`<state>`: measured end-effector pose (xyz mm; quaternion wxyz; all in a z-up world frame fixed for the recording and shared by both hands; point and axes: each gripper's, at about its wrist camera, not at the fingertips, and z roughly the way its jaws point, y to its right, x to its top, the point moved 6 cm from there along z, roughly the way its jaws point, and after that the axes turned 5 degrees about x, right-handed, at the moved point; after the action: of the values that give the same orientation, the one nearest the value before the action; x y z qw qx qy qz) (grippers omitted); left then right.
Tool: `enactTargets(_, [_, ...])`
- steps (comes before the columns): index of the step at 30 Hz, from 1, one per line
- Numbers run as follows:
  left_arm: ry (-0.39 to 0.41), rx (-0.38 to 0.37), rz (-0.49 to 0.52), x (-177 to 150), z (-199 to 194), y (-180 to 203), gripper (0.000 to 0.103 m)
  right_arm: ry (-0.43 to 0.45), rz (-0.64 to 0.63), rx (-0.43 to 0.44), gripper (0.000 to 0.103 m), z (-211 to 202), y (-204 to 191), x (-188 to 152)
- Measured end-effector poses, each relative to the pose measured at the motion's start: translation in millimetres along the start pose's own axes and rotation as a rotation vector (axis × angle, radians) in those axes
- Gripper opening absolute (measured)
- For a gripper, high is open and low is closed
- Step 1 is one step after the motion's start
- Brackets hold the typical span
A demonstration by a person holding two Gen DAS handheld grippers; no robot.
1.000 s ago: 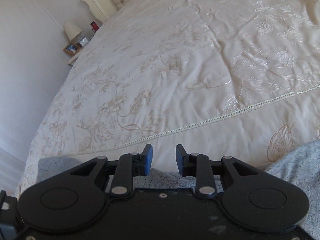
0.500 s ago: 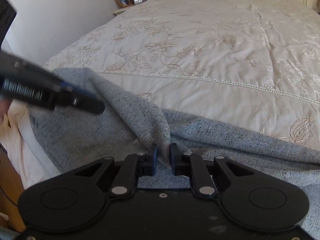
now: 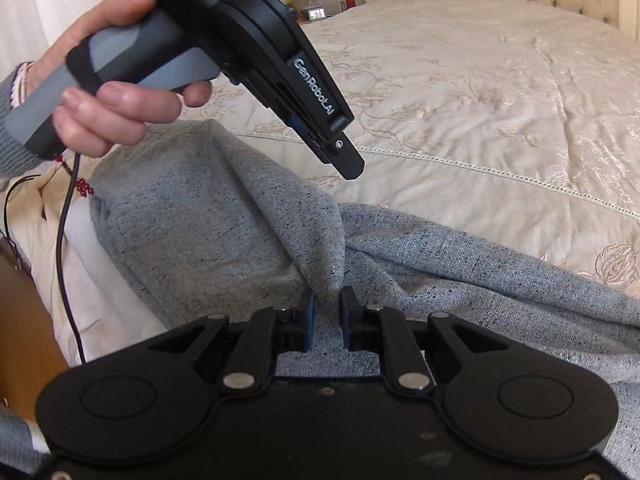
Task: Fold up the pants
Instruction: 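Grasp the folded pants edge with the right tool while the left tool closes on the pants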
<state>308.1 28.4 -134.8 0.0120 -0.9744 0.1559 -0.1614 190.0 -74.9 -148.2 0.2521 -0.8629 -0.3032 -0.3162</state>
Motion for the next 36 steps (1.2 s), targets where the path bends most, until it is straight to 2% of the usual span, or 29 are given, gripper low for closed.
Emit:
enactTargets(2, [-0.077, 0.005, 0.023, -3, 14, 0, 0.035, 0.001, -0.024, 0.005, 0.015, -3, -2, -5])
enactTargets(4, [-0.101, -0.006, 0.043, -9, 21, 2, 0.033, 0.004, -0.026, 0.011, 0.015, -1, -1, -4])
enactTargets(5, [-0.089, -0.015, 0.037, -10, 20, 3, 0.021, 0.005, -0.021, 0.013, 0.015, -1, 0, -5])
enactTargets(6, [-0.079, -0.040, 0.013, -10, 17, 2, 0.001, 0.004, -0.015, 0.015, 0.015, 0, 1, -5])
enactTargets(7, [-0.068, -0.069, -0.017, -10, 13, 2, 0.000, 0.002, -0.012, 0.017, 0.015, 1, 2, -5])
enactTargets(9, [0.018, -0.088, -0.064, -8, -5, -3, 0.000, 0.007, -0.011, 0.015, 0.015, 1, 2, -6])
enactTargets(12, [0.164, 0.003, -0.035, -10, -38, -7, 0.000, 0.025, -0.009, 0.007, 0.015, -2, 1, -6])
enactTargets(14, [0.206, 0.014, -0.035, -14, -52, -12, 0.000, 0.035, 0.000, 0.008, 0.018, -5, 2, -5])
enactTargets(17, [0.229, 0.031, -0.117, -32, -58, -24, 0.005, 0.062, 0.067, 0.033, 0.021, -11, 6, 3])
enactTargets(18, [0.229, 0.037, -0.143, -39, -55, -26, 0.011, 0.067, 0.109, 0.058, 0.023, -13, 10, 7])
enactTargets(20, [0.209, 0.023, -0.184, -61, -48, -28, 0.011, 0.085, 0.190, 0.095, 0.025, -15, 19, 17])
enactTargets(23, [0.091, -0.018, -0.185, -86, -24, -23, 0.011, 0.099, 0.292, 0.143, 0.027, -15, 34, 33])
enactTargets(25, [0.012, -0.049, -0.191, -101, -10, -22, 0.011, 0.098, 0.340, 0.140, 0.027, -10, 42, 42])
enactTargets(28, [0.013, -0.064, -0.212, -106, -12, -25, 0.011, 0.068, 0.373, 0.134, 0.027, 3, 54, 56])
enactTargets(30, [-0.005, -0.079, -0.234, -109, -14, -27, 0.011, 0.039, 0.379, 0.125, 0.027, 14, 60, 64])
enactTargets(32, [-0.008, -0.090, -0.241, -112, -14, -28, 0.011, -0.004, 0.400, 0.154, 0.029, 26, 66, 71])
enactTargets(36, [0.013, -0.085, -0.240, -115, -8, -28, 0.011, -0.175, 0.450, 0.327, 0.031, 53, 57, 68])
